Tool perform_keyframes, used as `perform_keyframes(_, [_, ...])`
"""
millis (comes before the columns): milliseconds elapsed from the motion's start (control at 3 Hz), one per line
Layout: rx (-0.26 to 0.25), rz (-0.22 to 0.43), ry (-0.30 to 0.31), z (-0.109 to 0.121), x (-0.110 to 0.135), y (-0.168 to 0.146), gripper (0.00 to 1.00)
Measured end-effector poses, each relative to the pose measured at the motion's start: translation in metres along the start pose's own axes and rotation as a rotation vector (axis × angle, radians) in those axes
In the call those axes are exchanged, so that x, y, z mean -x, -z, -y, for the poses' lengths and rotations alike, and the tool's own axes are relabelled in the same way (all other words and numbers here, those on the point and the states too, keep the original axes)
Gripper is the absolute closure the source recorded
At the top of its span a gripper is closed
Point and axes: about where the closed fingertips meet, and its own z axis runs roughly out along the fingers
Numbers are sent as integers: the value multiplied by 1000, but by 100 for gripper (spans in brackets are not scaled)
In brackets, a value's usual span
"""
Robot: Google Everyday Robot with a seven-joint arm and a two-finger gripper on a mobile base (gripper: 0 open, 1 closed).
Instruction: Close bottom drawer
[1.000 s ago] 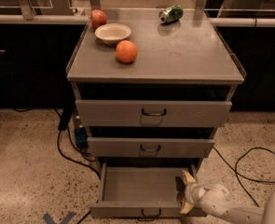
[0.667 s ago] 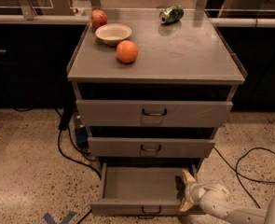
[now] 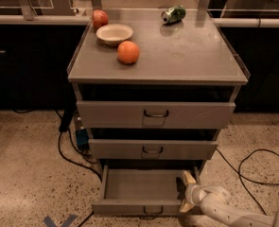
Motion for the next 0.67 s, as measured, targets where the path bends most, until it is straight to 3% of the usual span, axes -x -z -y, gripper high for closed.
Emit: perform_keyframes(667, [-25, 5, 7, 3, 6, -5, 0])
